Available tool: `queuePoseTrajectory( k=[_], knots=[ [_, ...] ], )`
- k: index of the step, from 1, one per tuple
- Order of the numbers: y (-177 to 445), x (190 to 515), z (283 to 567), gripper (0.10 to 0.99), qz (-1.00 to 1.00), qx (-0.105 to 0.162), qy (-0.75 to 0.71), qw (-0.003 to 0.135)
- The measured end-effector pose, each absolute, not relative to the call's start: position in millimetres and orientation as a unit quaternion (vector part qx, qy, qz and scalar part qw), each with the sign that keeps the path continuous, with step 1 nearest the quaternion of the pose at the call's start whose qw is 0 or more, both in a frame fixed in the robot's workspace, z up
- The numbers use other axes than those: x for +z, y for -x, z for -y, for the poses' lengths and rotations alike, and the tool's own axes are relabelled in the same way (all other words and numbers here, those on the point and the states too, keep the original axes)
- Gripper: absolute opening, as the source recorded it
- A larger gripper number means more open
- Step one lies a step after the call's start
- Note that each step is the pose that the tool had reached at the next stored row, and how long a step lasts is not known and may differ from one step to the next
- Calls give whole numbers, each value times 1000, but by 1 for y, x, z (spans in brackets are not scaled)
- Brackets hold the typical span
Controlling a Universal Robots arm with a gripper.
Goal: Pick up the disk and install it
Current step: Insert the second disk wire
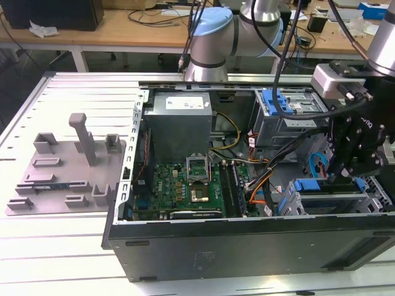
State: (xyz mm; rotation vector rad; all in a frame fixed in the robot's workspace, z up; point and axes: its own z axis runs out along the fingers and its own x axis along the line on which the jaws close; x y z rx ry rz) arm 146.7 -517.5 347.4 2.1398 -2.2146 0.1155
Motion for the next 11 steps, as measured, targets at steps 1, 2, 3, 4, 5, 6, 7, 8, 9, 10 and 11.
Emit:
queuePoseTrajectory(
  k=[1, 2, 3, 4, 5, 6, 7, 8, 9, 10, 11],
  knots=[
    [-147, 350, 517, 294, 718, 38, -694, 30],
    [-147, 355, 517, 294, 718, 38, -694, 30],
    [-147, 358, 517, 294, 718, 38, -694, 30],
    [-147, 363, 517, 294, 718, 39, -694, 30],
    [-147, 368, 517, 294, 718, 39, -694, 30],
    [-147, 372, 516, 294, 718, 40, -694, 30],
    [-146, 376, 516, 294, 718, 40, -694, 30],
    [-146, 380, 516, 294, 718, 41, -694, 30],
    [-143, 388, 515, 294, 718, 44, -694, 27],
    [-141, 392, 515, 294, 718, 46, -694, 26],
    [-140, 393, 515, 294, 718, 47, -694, 26]
  ],
)
